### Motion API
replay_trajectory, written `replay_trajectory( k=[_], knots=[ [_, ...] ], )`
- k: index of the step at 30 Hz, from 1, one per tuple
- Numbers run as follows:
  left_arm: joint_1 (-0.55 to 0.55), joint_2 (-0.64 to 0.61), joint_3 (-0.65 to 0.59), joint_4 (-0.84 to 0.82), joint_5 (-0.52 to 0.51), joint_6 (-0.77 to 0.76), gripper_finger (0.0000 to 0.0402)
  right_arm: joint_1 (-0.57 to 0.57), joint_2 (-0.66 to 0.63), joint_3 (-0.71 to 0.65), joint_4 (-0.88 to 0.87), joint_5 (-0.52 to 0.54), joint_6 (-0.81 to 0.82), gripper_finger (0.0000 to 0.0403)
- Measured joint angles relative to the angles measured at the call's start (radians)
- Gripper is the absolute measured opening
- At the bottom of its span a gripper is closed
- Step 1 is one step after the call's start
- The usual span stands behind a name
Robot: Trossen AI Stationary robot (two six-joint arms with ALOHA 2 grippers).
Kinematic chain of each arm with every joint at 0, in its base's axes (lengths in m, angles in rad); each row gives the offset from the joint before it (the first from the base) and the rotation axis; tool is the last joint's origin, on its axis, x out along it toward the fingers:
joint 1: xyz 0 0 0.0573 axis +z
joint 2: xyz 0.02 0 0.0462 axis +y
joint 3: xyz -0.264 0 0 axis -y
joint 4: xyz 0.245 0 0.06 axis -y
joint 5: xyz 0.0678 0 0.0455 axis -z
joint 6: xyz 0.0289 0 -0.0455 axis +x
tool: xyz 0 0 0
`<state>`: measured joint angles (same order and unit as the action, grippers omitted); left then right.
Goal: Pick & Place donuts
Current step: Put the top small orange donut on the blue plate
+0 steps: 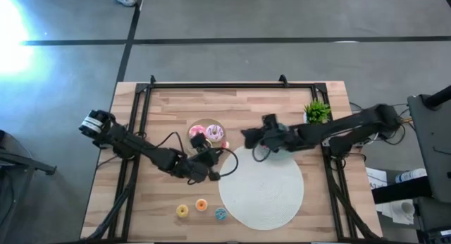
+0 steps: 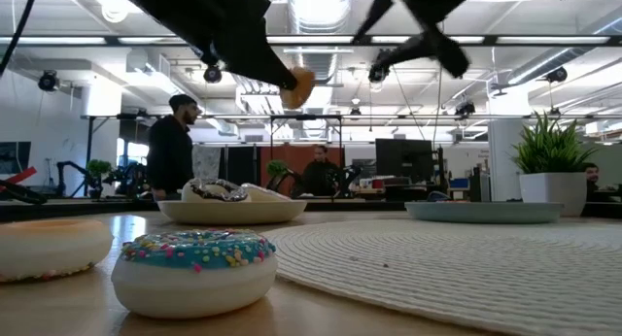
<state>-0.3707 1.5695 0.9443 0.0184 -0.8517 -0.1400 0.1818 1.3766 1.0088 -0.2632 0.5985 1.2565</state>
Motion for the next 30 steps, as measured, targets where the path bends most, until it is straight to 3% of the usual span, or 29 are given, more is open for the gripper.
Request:
replay_trajectory(
  k=[6,11,22,26,30],
  knots=[
    [0.077,0.001,0.0,0.041,0.166,0.145,0.0,0.004,-0.168,0.0,-0.218,0.005,-0.024,0.0211],
    [0.157,0.001,0.0,0.127,0.303,0.274,0.0,0.004,-0.253,0.001,-0.19,0.076,-0.089,0.0203],
    [0.339,0.078,0.002,0.279,0.654,0.335,0.0,0.003,-0.33,0.001,-0.173,0.19,-0.135,0.0194],
    [0.357,0.19,0.088,0.263,0.722,0.384,0.0,0.003,-0.339,0.001,-0.173,0.192,-0.135,0.0194],
    [0.358,0.325,0.257,0.197,0.727,0.476,0.0,0.0,-0.357,0.0,-0.175,0.191,-0.146,0.0194]
  ],
)
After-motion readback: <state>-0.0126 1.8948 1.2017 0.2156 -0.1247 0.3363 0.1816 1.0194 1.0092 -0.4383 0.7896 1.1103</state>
